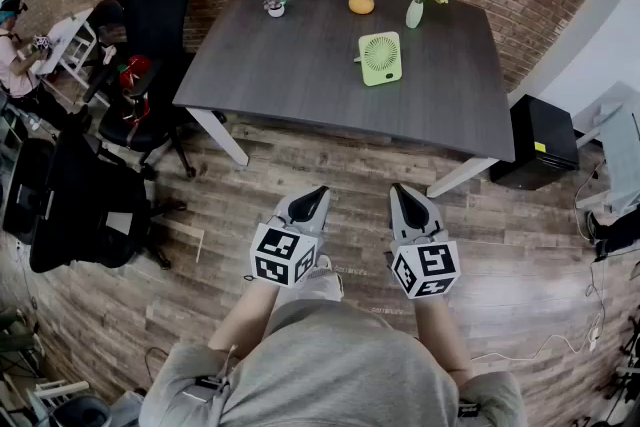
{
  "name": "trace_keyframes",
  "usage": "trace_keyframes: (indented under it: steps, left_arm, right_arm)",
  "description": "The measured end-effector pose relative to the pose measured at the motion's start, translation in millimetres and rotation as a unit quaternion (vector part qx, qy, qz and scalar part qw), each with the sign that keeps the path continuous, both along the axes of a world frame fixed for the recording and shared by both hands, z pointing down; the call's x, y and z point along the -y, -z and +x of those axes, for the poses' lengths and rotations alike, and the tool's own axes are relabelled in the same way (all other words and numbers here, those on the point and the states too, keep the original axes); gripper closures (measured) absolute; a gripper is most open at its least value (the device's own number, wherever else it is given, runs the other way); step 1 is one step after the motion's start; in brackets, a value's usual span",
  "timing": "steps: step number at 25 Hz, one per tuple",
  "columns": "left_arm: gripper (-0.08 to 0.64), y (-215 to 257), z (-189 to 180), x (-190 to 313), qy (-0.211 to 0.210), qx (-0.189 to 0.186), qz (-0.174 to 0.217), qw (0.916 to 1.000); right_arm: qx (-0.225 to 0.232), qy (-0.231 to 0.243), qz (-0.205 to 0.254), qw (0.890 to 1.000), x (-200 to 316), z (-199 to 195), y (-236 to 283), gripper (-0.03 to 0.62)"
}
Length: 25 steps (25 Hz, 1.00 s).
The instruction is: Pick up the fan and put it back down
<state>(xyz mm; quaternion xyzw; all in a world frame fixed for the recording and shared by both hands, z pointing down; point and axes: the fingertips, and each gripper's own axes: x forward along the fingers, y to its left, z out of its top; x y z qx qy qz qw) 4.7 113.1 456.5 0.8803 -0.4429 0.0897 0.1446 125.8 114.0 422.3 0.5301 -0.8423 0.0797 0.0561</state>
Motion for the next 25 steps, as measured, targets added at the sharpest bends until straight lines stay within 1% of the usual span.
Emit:
trace_keyframes:
  steps: [4,7,9,12,15,18,22,25]
  left_arm:
    - [0.54,-9,12,-88,0.008,0.008,-0.002,0.9999]
    - [0.54,-19,29,-145,0.003,0.009,-0.002,0.9999]
    - [0.54,-23,36,-176,-0.001,0.011,-0.003,0.9999]
    - [0.54,-25,41,-210,-0.01,0.013,-0.002,0.9999]
    - [0.54,-23,42,-231,-0.009,0.008,-0.001,0.9999]
    - [0.54,-19,44,-241,-0.002,0.005,0.003,1.0]
    - [0.538,-17,44,-242,-0.004,0.011,0.008,0.9999]
    - [0.538,-13,39,-236,0.0,0.013,0.01,0.9999]
  right_arm:
    - [0.013,-0.008,0.005,1.0,-90,2,-5,0.591]
    - [0.013,-0.008,0.003,1.0,-151,6,-17,0.591]
    - [0.017,-0.007,-0.003,1.0,-185,9,-26,0.591]
    - [0.021,-0.007,-0.007,1.0,-221,9,-33,0.591]
    - [0.02,0.0,-0.005,1.0,-243,8,-32,0.591]
    - [0.017,0.01,-0.002,1.0,-255,7,-28,0.591]
    - [0.017,0.021,-0.002,1.0,-255,4,-26,0.591]
    - [0.02,0.02,-0.009,1.0,-248,2,-26,0.591]
